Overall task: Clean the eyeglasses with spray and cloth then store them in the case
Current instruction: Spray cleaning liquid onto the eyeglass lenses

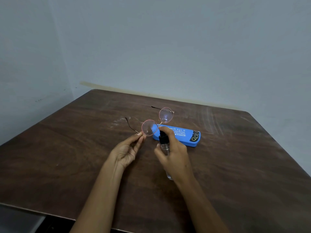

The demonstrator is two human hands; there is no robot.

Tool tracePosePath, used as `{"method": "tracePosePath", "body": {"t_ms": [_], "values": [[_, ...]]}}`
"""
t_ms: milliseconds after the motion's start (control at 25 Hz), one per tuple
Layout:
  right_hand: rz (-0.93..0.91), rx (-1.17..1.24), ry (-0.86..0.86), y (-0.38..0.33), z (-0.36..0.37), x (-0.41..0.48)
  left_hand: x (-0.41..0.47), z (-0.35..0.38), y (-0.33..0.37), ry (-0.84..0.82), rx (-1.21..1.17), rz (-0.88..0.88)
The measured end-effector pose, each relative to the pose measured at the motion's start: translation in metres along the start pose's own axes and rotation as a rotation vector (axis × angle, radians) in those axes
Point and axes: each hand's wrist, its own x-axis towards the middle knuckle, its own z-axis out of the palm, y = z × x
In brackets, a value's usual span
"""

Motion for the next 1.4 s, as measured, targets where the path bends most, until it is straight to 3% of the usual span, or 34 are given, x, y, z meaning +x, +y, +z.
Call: {"method": "tracePosePath", "body": {"t_ms": [800, 1120, 1400], "values": [[-0.011, 0.011, 0.079, -0.003, 0.0, -0.007, 0.001, -0.001, 0.0, 0.009, 0.005, -0.002], [0.059, -0.011, 0.324, 0.013, -0.015, 0.002, 0.002, -0.003, 0.0, 0.012, 0.072, 0.007], [0.078, 0.009, 0.33, 0.019, -0.022, 0.004, -0.001, -0.001, -0.002, 0.014, 0.116, 0.023]]}}
